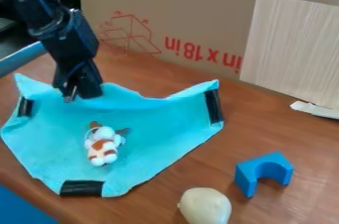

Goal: Fold the cloth from top right to bottom left

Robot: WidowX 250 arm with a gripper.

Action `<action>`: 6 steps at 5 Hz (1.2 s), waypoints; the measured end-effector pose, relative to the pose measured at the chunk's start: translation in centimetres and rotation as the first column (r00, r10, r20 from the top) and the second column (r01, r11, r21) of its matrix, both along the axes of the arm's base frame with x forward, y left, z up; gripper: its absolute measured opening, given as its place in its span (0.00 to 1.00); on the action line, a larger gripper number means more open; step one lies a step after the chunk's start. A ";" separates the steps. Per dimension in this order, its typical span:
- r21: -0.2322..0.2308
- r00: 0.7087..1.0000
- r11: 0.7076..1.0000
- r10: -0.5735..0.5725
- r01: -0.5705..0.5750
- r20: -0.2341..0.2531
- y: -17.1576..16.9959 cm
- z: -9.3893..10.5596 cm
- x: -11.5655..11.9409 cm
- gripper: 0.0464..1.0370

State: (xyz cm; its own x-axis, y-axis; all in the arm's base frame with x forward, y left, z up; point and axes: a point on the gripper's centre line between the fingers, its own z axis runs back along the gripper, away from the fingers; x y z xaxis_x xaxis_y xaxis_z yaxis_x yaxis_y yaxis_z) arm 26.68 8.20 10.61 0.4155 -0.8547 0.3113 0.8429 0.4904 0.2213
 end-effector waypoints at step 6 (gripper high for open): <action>-0.079 1.000 0.997 -0.007 0.008 0.005 -0.7 0.5 -3.7 0.97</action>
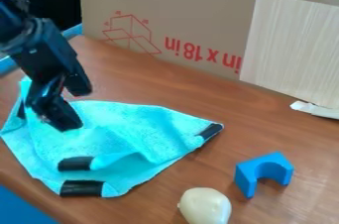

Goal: Fold the cloth from top right to bottom left

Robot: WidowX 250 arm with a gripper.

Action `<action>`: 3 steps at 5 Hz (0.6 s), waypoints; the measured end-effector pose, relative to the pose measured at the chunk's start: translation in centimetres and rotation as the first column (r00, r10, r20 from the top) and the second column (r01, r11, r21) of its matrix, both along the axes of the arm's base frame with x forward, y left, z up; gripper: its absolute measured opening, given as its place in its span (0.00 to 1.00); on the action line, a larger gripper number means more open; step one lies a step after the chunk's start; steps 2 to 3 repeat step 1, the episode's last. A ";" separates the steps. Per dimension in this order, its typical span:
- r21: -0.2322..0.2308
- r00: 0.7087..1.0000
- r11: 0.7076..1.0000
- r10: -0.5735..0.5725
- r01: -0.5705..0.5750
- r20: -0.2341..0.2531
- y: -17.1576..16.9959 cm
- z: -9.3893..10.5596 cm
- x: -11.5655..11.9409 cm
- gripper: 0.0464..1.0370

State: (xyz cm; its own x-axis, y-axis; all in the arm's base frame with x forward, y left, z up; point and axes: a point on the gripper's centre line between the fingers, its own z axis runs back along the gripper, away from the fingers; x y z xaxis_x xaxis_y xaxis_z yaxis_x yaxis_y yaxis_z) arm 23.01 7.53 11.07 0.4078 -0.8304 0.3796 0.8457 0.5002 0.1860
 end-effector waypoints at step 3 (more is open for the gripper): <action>0.079 0.999 0.996 0.041 -0.038 -0.033 1.5 1.7 0.7 0.96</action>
